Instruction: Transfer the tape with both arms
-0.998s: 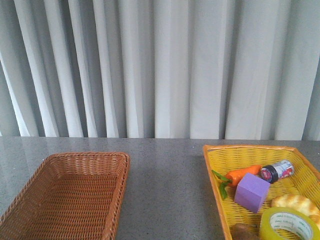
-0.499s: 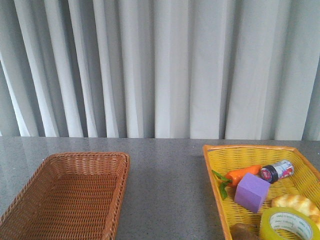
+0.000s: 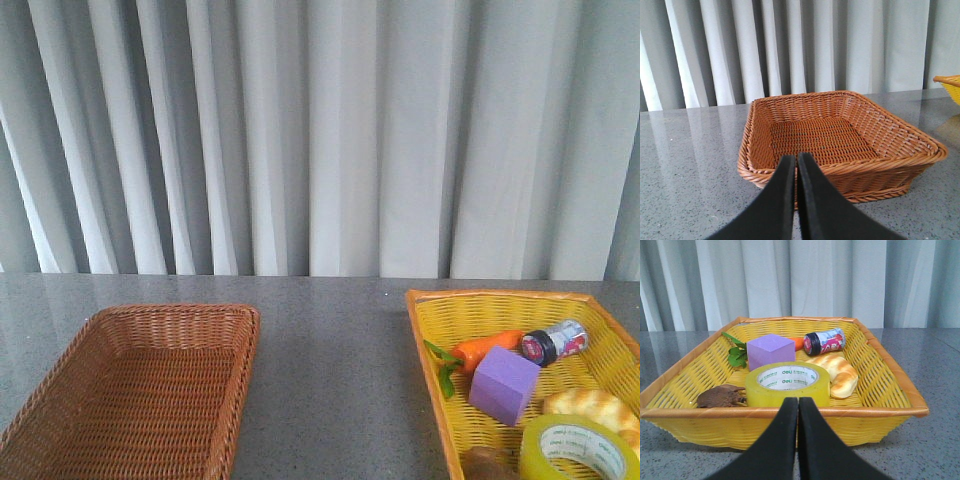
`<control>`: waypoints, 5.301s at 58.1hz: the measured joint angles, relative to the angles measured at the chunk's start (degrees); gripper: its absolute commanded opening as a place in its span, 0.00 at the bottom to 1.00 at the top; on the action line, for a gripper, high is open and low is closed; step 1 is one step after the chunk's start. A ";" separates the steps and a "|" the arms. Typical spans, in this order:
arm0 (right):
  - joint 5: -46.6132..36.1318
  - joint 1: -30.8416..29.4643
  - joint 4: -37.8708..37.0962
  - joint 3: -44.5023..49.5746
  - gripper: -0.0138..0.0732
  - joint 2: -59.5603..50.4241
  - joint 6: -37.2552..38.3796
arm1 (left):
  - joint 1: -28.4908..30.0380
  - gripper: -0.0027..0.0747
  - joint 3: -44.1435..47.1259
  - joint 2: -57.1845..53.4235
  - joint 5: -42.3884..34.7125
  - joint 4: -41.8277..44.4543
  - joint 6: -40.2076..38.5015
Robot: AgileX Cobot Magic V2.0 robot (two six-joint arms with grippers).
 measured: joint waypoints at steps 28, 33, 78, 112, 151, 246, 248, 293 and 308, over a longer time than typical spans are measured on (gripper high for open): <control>4.54 0.00 0.11 -14.31 0.15 4.00 0.94 | 0.00 0.03 -16.68 6.07 -1.25 0.00 -0.05; 7.20 0.00 -1.03 -20.67 0.15 8.54 0.98 | 0.00 0.03 -23.19 11.52 1.94 0.00 -0.05; 35.84 0.00 -1.63 -40.60 0.16 40.92 0.98 | 0.00 0.04 -46.33 43.80 33.15 0.00 -0.11; 35.74 0.00 -4.33 -40.60 0.82 41.45 0.98 | 0.00 0.94 -46.33 46.49 32.66 0.16 -1.61; 46.10 -1.72 -11.84 -54.87 0.77 64.35 14.60 | -15.06 0.78 -46.33 46.49 32.83 -11.25 14.98; 56.16 -5.70 -0.59 -79.53 0.28 101.77 -2.92 | -15.63 0.77 -46.33 46.49 34.10 -11.32 15.13; 56.51 -5.70 -0.64 -79.53 0.28 101.48 -2.92 | -15.63 0.77 -46.33 46.49 34.10 -11.32 15.13; 57.91 6.55 11.69 -89.72 0.29 88.54 -13.89 | -15.63 0.77 -46.33 46.49 34.12 -11.32 15.13; 55.22 23.35 4.81 -95.02 0.30 98.16 -9.88 | -15.63 0.77 -46.33 46.49 34.16 -11.32 15.13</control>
